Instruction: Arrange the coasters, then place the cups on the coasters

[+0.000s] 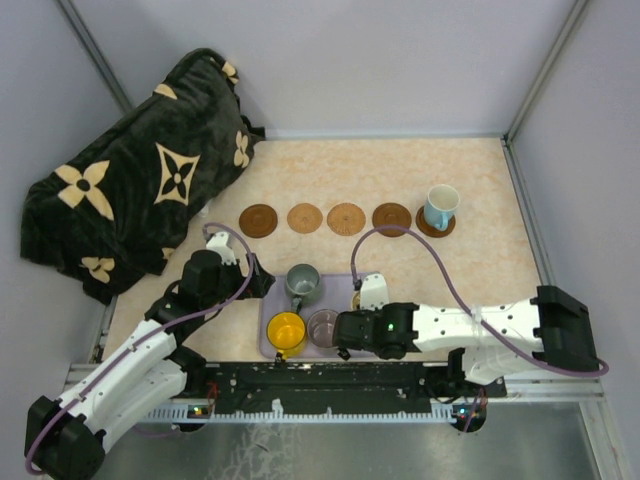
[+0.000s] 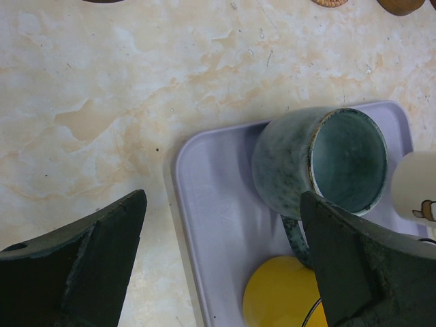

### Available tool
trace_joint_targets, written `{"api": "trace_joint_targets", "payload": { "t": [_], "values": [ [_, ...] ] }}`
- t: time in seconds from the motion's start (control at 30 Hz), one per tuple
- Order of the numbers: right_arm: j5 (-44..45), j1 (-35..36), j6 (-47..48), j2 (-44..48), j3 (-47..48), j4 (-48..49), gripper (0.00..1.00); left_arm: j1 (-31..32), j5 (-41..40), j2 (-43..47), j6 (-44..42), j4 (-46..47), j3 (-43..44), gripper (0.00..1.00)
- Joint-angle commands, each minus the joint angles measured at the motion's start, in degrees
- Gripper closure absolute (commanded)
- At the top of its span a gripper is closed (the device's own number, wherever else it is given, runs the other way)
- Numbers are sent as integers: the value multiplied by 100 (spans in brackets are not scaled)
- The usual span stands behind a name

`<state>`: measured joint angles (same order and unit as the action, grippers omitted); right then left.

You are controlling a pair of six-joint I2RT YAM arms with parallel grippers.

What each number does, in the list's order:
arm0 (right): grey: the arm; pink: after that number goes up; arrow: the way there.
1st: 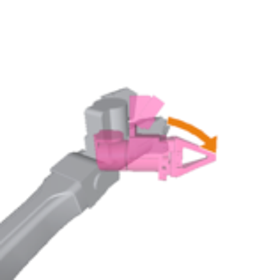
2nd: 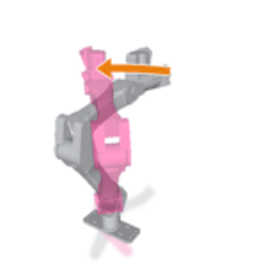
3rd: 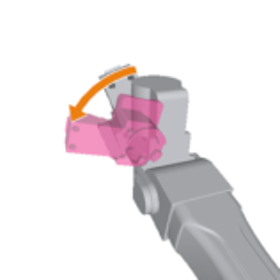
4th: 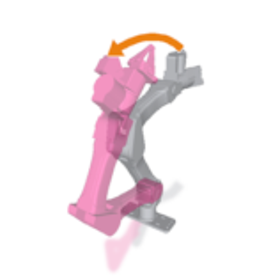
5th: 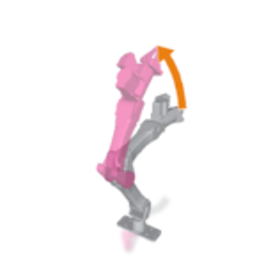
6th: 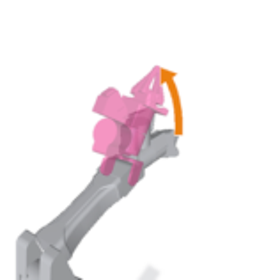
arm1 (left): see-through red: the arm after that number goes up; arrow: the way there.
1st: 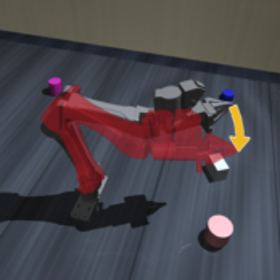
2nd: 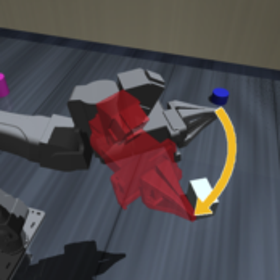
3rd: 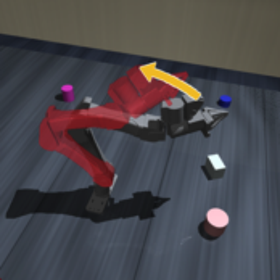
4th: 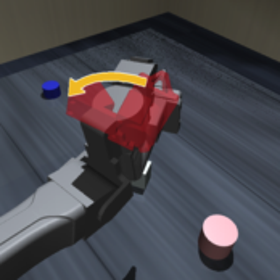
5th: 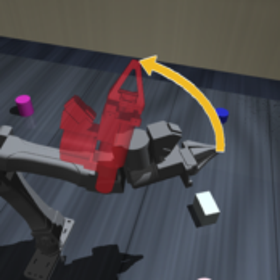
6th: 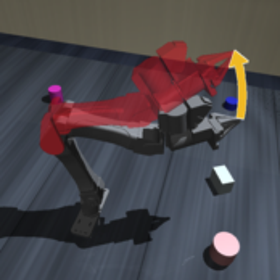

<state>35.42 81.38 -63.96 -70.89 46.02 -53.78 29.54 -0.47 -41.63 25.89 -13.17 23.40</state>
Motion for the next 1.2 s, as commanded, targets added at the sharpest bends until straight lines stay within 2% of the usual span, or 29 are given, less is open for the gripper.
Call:
{"api": "trace_joint_targets", "payload": {
  "t": [0.0,0.13,0.23,0.43,0.5,0.63,0.93,1.17],
  "values": [
    [1454,38,252,-15,746,-292,100,46,6,7,-5,191,59,0],
    [1804,-251,711,49,938,-231,100,43,1,1,-14,207,58,0],
    [1738,-769,1471,294,825,329,100,51,11,-10,-12,224,49,0],
    [601,-2521,3405,821,575,2034,100,43,52,-21,-7,265,28,0],
    [169,-3248,3834,810,647,2374,100,47,51,-31,-5,290,32,0],
    [-371,-4153,4481,418,1055,2722,100,44,53,-90,-1,331,40,0],
    [-1199,-5211,5004,-876,1800,3414,100,46,32,-234,-48,434,26,0],
    [-1605,-5560,5065,-1677,2190,3752,100,45,24,-268,-75,451,-3,0]
  ]
}}
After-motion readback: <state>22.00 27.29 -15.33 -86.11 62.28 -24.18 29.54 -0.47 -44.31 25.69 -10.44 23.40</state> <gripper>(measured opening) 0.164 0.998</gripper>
